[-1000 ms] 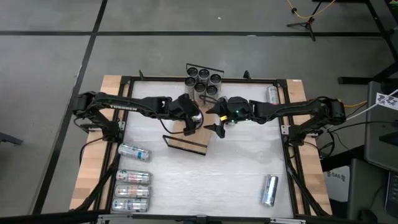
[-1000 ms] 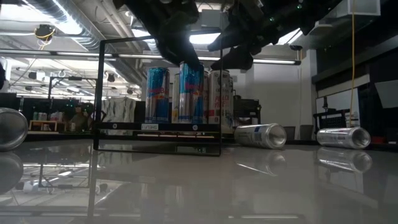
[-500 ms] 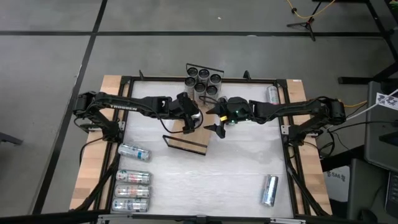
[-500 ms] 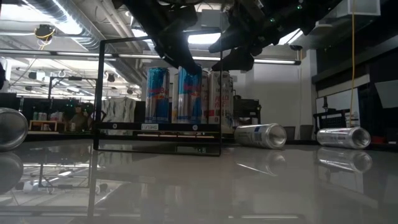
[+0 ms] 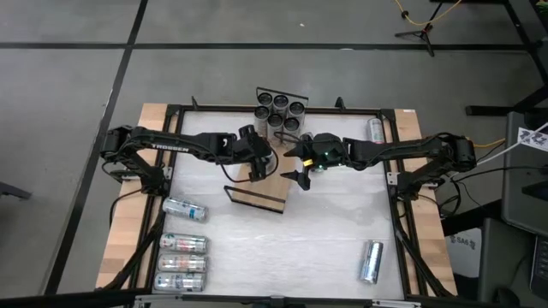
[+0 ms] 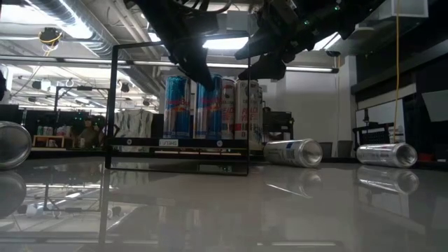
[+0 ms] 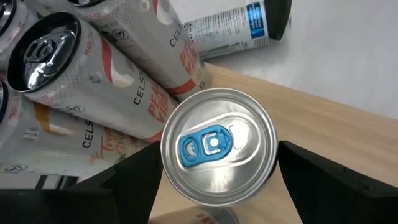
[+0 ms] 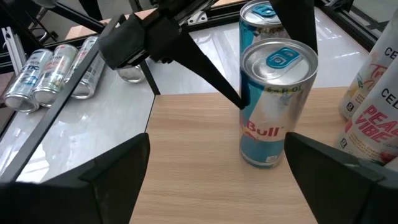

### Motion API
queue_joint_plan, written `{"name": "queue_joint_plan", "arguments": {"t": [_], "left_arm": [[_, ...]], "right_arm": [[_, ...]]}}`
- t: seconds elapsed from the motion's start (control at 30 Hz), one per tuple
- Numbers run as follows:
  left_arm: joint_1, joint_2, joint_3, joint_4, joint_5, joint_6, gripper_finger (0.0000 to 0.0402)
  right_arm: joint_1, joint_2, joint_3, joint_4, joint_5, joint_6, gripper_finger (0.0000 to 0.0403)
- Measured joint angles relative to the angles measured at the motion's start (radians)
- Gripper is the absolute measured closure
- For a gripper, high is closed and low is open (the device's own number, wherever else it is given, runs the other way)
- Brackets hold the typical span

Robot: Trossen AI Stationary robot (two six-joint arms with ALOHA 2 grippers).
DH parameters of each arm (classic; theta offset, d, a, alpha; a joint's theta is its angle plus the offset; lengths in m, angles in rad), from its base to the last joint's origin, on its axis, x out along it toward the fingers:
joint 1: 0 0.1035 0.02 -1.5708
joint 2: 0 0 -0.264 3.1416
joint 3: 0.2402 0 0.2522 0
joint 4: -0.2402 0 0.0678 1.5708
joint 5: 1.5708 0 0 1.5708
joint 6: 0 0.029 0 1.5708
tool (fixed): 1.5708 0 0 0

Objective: Place canned beverage on shelf
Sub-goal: Put the top right silver soda can on the shelf aligned with the other silver soda can, then put the top right pink soda can on the shelf aligned with the other pink soda can

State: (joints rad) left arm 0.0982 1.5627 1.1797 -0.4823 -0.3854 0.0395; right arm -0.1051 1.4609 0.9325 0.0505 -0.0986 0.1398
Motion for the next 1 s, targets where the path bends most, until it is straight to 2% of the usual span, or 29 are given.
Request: {"name": "queue_joint_plan", "arguments": {"t": [0.3,0.4,0.53,0.77,1.0], "left_arm": [[-0.007,0.0,0.0,-0.004,-0.016,0.0,0.0098],[-0.017,-0.006,0.0,-0.004,-0.017,-0.003,0.0098],[-0.029,-0.034,0.0,-0.001,-0.016,-0.004,0.0098],[-0.036,-0.096,0.0,0.001,-0.016,-0.005,0.0098],[-0.035,-0.147,0.0,0.004,-0.016,-0.004,0.0098]], "right_arm": [[0.0,-0.01,0.0,-0.005,0.0,0.0,0.0037],[0.0,-0.037,0.004,-0.055,0.001,0.0,0.0037],[0.0,-0.086,0.035,-0.215,0.056,0.0,0.0037],[-0.016,-0.204,0.069,-0.492,0.265,0.059,0.0037],[-0.177,-0.304,0.069,-0.734,0.306,0.29,0.0037]]}}
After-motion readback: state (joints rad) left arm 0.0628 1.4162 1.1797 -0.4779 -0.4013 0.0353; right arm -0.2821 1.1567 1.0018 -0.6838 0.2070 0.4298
